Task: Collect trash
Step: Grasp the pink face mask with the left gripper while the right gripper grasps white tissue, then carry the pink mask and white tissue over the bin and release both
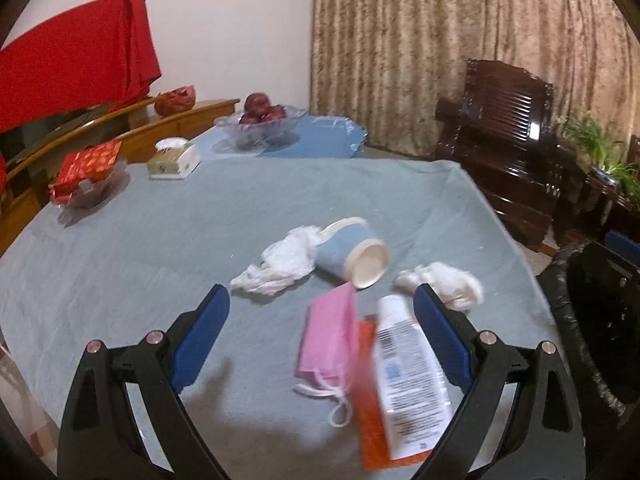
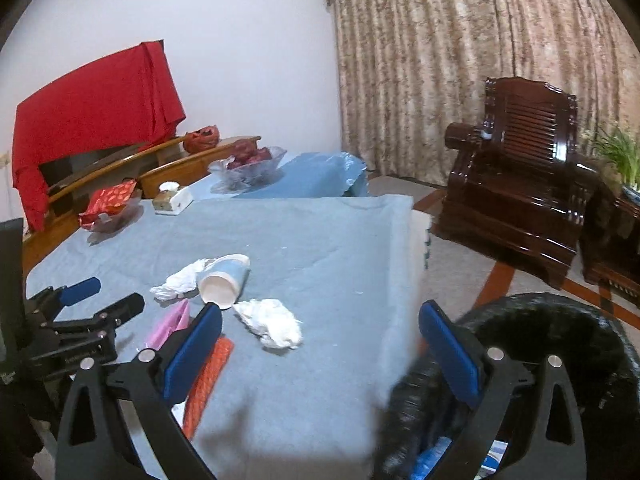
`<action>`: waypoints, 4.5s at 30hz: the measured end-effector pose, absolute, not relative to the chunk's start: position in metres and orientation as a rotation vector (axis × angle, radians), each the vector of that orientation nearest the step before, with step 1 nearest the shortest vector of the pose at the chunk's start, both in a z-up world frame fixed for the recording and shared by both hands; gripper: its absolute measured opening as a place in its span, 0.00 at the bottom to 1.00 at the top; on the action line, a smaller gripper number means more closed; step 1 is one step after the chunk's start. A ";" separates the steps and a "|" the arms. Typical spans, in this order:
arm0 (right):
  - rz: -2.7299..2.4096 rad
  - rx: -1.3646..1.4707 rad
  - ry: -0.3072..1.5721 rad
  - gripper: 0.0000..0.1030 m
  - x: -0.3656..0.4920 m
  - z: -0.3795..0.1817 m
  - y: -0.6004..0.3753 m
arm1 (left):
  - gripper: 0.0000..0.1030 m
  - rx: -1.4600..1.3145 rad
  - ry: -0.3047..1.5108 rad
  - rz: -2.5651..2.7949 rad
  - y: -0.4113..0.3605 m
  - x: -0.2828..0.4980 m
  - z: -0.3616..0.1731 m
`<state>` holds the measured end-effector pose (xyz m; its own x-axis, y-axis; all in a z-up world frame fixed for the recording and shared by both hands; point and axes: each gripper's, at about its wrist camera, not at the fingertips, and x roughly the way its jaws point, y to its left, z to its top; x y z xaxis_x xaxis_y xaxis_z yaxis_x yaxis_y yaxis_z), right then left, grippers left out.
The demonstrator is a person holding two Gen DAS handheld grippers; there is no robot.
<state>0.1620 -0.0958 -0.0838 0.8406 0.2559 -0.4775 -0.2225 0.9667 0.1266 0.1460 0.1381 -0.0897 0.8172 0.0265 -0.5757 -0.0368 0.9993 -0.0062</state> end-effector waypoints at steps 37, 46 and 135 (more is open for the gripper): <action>0.327 0.005 0.764 0.53 0.249 -0.158 -0.032 | 0.06 -0.065 0.781 0.025 0.150 0.191 -0.147; 0.371 -0.024 0.781 0.31 0.246 -0.161 -0.024 | 0.05 -0.060 0.755 0.034 0.147 0.194 -0.139; -0.204 0.179 0.574 0.30 0.062 -0.095 -0.330 | 0.05 0.083 0.642 -0.602 -0.185 0.136 -0.086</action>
